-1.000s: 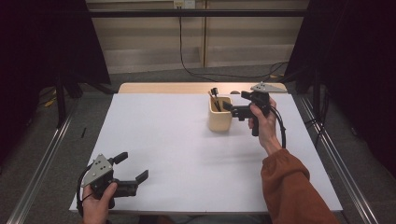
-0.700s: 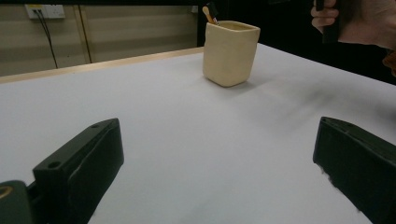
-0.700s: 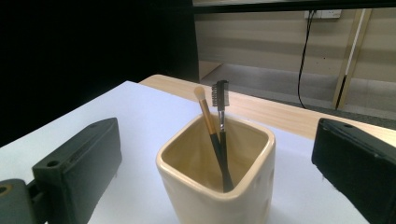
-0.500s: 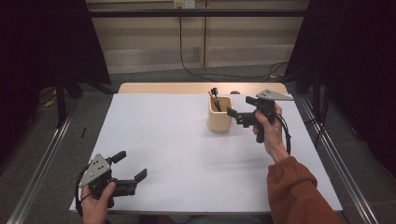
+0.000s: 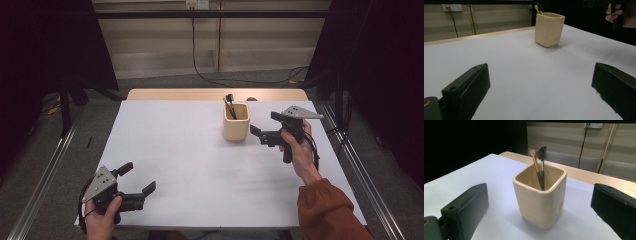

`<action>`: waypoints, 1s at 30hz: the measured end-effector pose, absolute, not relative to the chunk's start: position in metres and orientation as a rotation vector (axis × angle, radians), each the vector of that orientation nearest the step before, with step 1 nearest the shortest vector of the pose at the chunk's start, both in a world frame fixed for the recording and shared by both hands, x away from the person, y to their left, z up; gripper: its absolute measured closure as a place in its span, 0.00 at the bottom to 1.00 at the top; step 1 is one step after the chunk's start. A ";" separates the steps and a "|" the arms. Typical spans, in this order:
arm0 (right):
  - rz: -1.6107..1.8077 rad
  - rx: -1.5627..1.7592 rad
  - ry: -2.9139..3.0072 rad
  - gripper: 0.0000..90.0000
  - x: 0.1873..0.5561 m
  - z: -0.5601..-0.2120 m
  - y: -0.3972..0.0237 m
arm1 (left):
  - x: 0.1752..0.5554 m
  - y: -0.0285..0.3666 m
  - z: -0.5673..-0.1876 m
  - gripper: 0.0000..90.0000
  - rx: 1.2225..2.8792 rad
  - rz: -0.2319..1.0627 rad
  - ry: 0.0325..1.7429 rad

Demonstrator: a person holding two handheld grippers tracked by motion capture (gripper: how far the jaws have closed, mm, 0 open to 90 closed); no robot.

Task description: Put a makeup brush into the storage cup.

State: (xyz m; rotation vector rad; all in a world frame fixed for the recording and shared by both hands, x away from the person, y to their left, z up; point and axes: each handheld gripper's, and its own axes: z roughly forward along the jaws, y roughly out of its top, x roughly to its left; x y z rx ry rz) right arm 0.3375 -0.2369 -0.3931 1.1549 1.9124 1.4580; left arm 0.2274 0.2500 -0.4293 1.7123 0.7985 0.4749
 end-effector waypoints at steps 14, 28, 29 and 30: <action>1.434 1.176 1.880 0.02 0.305 -0.402 -0.251 | 0.225 0.251 -0.429 0.02 1.701 0.475 0.798; 1.431 1.233 1.866 0.03 0.269 -0.419 -0.266 | 0.222 0.251 -0.428 0.02 1.697 0.478 0.798; 1.430 1.236 1.868 0.04 0.265 -0.420 -0.267 | 0.222 0.251 -0.428 0.02 1.701 0.478 0.795; 1.427 1.237 1.866 0.04 0.262 -0.421 -0.269 | 0.222 0.250 -0.428 0.02 1.704 0.479 0.793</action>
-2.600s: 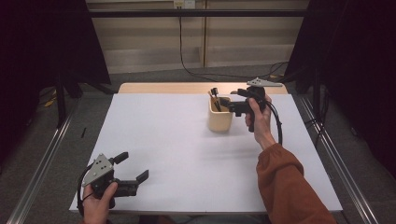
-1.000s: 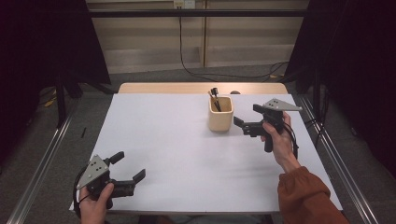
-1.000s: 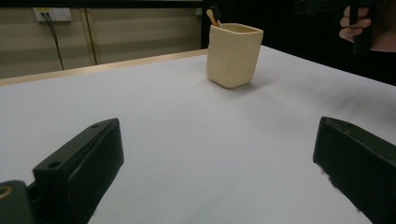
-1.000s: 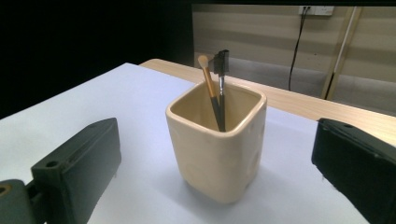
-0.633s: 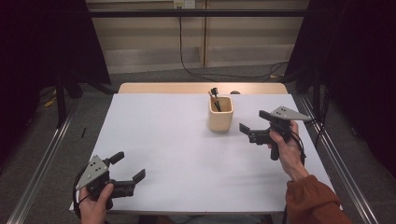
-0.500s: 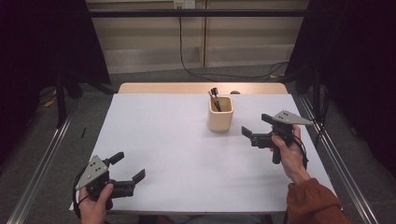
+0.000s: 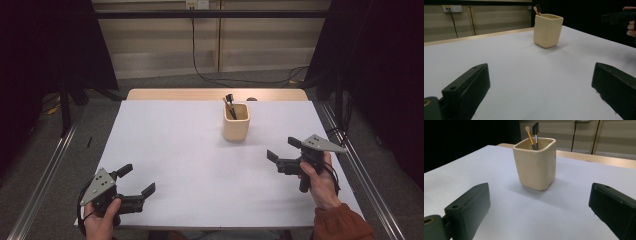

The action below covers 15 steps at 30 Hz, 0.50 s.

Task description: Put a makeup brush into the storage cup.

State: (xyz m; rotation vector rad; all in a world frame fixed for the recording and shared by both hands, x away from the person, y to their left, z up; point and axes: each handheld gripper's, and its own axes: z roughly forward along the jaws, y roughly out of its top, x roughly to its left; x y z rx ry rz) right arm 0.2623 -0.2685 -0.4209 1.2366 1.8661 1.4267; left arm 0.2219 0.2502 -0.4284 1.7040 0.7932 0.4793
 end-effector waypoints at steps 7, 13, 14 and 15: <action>1.399 1.261 1.845 0.03 0.240 -0.427 -0.282 | 0.220 0.252 -0.428 0.02 1.699 0.481 0.800; 1.357 1.280 1.834 0.02 0.221 -0.436 -0.297 | 0.219 0.253 -0.429 0.02 1.698 0.484 0.803; 1.355 1.288 1.823 0.02 0.218 -0.438 -0.298 | 0.219 0.253 -0.429 0.02 1.697 0.485 0.803; 1.354 1.290 1.811 0.02 0.215 -0.438 -0.300 | 0.219 0.253 -0.429 0.02 1.697 0.485 0.804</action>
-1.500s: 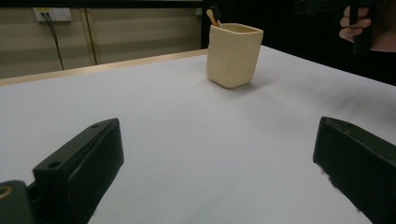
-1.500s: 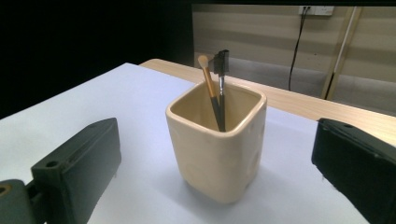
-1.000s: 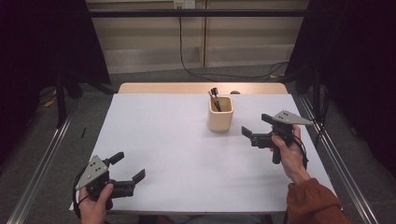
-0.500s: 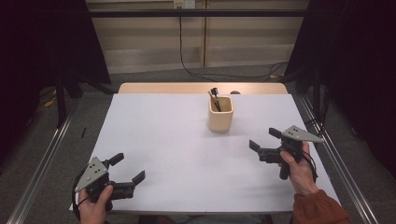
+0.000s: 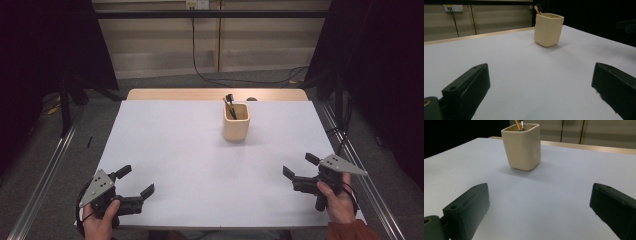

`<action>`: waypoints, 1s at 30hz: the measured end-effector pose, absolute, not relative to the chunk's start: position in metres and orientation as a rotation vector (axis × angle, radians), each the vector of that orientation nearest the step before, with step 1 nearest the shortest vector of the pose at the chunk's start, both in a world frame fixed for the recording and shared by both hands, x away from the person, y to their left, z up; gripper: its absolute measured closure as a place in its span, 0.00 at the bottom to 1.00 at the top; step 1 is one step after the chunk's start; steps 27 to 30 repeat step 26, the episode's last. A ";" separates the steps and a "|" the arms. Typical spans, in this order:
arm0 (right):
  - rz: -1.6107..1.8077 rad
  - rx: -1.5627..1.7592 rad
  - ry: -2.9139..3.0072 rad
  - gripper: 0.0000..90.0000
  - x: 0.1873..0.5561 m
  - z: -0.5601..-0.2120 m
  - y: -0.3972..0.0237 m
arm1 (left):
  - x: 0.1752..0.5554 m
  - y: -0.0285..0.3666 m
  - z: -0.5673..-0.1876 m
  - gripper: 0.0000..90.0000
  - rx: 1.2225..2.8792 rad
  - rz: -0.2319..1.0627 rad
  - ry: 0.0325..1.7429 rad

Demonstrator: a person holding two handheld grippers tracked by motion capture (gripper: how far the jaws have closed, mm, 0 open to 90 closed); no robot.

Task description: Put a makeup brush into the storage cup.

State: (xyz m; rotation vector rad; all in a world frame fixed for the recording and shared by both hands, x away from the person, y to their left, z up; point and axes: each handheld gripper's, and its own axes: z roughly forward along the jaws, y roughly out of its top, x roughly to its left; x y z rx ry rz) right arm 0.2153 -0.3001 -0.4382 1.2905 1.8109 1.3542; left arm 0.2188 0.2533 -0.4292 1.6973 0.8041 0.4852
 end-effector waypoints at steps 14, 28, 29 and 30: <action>1.349 1.257 1.739 0.02 0.185 -0.442 -0.311 | 0.211 0.257 -0.427 0.02 1.684 0.490 0.803; 1.345 1.283 1.734 0.02 0.191 -0.444 -0.314 | 0.214 0.261 -0.429 0.02 1.687 0.491 0.833; 1.345 1.283 1.734 0.02 0.191 -0.444 -0.314 | 0.214 0.261 -0.429 0.02 1.687 0.491 0.833; 1.345 1.283 1.734 0.02 0.191 -0.444 -0.314 | 0.214 0.261 -0.429 0.02 1.687 0.491 0.833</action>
